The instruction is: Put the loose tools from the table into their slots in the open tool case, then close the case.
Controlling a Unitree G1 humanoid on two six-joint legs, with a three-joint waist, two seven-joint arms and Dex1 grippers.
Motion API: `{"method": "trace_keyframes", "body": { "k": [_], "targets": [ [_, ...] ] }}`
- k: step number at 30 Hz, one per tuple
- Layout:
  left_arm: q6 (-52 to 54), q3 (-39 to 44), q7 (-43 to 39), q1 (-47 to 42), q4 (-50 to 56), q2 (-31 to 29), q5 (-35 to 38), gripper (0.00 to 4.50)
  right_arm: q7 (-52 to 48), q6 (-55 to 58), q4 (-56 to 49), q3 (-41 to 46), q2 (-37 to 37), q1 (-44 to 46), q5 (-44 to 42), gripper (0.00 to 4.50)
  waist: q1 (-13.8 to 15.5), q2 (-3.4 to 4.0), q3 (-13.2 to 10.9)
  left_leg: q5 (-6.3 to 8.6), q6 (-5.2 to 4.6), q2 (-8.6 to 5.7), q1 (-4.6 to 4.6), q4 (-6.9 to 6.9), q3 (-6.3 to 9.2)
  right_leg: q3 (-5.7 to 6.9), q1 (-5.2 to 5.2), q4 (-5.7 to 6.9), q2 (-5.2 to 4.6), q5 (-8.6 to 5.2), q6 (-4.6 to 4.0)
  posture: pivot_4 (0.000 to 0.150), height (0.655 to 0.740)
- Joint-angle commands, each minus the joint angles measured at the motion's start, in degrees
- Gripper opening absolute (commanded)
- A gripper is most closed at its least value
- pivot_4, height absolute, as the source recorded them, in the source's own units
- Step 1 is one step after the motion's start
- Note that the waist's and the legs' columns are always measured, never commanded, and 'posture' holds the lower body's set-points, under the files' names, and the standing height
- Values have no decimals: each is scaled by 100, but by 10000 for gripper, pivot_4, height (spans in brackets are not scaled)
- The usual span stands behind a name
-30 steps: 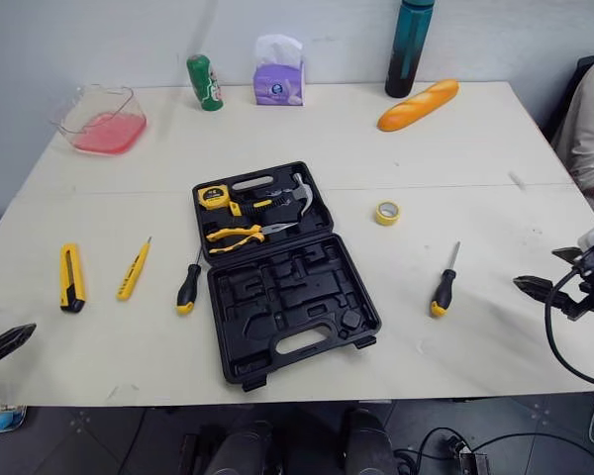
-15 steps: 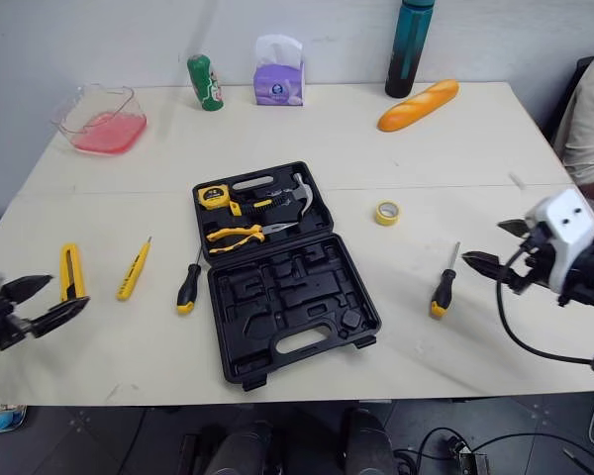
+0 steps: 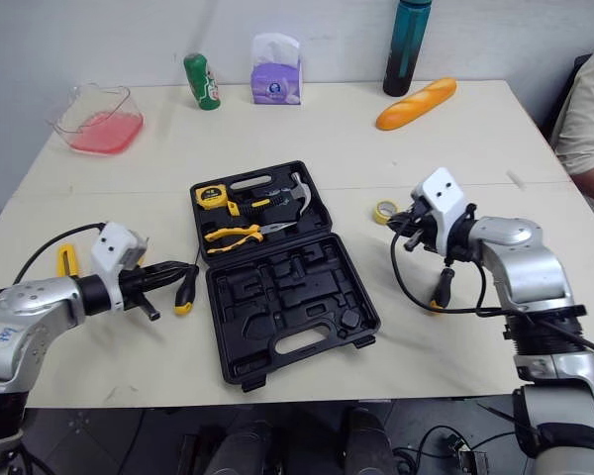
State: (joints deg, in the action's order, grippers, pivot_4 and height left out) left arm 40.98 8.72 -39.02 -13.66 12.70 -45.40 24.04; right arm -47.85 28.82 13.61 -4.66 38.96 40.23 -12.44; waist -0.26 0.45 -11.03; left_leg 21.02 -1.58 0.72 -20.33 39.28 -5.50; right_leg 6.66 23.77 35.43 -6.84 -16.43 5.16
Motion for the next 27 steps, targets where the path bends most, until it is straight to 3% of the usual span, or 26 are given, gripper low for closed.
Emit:
{"method": "trace_keyframes", "body": {
  "k": [1, 17, 27],
  "targets": [
    [53, -173, 66, -187, 11, 87, -103, 0, 90, -252, 250, -124, -292, 264, 205, 486, -2, 0, 0, 0, 0, 1, 0, 3, 0, -1, 0, 1, 2, 1, 2, 1500, 7400],
    [-200, -590, 93, -662, -639, 419, -544, 0, 28, -687, 1113, -364, -1082, 689, 581, 486, -3, 0, 0, 0, 1, 9, -3, 22, 2, -20, -1, 11, 9, 1, 2, 1500, 7400],
    [-234, -808, 35, -934, -723, 715, -687, 0, -240, -570, 637, -292, -1305, 522, 390, 486, 32, 0, 0, 0, 1, 7, -13, 50, 17, -22, -4, 21, 7, 3, 5, 1500, 7400]
  ]
}}
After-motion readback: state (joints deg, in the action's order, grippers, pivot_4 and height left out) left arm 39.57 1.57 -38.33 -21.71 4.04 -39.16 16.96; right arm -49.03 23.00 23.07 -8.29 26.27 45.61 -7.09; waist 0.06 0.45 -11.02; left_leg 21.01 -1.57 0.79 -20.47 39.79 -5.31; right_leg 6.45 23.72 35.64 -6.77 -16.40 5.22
